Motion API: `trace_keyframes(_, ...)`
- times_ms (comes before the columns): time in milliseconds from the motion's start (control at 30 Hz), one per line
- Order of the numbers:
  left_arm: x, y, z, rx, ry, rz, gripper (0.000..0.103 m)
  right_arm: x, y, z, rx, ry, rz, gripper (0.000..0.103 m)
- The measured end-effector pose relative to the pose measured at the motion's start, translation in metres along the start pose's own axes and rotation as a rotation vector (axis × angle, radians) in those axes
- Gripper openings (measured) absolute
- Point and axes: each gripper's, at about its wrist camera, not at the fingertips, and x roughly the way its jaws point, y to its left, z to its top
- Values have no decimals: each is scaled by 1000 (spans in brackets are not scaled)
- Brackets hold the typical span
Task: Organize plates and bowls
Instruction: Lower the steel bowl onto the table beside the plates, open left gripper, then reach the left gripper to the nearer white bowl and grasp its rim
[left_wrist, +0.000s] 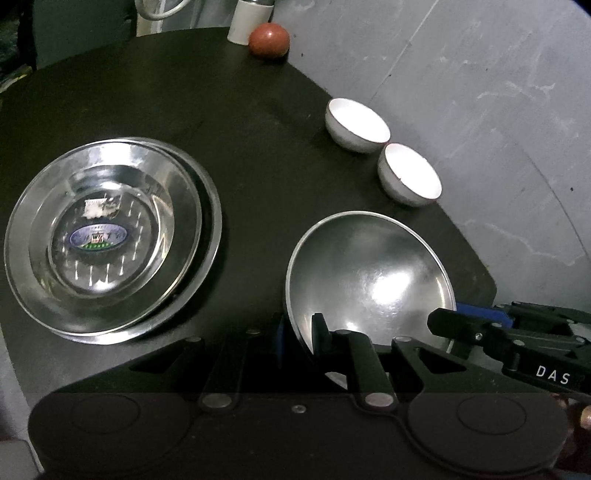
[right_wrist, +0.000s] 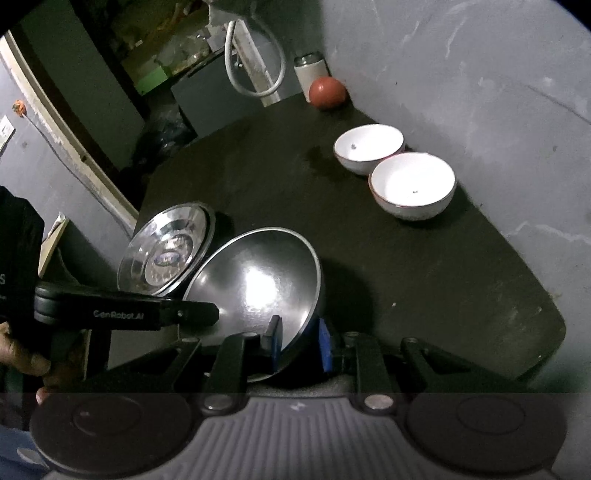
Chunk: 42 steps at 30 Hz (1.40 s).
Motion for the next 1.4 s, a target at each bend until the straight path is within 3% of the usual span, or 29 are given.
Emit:
trace_keyframes(467, -6, -8, 0, 57, -25, 70, 21, 5, -10, -6, 25, 7, 19, 30)
trace_keyframes(567, -11, -9, 0, 76, -36, 93, 26, 3, -15, -6, 42, -9, 15, 32)
trace_keyframes(667, -16, -11, 4, 111, -55, 125, 38, 0, -21, -6, 59, -25, 4, 35)
trace_keyframes(733, -23, -13, 8, 128, -76, 137, 51, -4, -25, -5, 74, -36, -3, 51)
trace_keyframes(800, -31, -16, 13, 142, -115, 139, 69, -8, -29, -3, 84, -56, -1, 65)
trace_keyframes(1000, -30, -30, 42, 152, -184, 98, 99, -14, -40, 7, 112, -108, -19, 88)
trace_keyframes(1233, 15, -55, 89, 132, -161, 51, 102, -11, -60, 16, 189, -173, -65, 103)
trace_keyframes(1400, 56, -65, 121, 71, -94, 13, 102, 2, -74, 21, 235, -189, -98, 103)
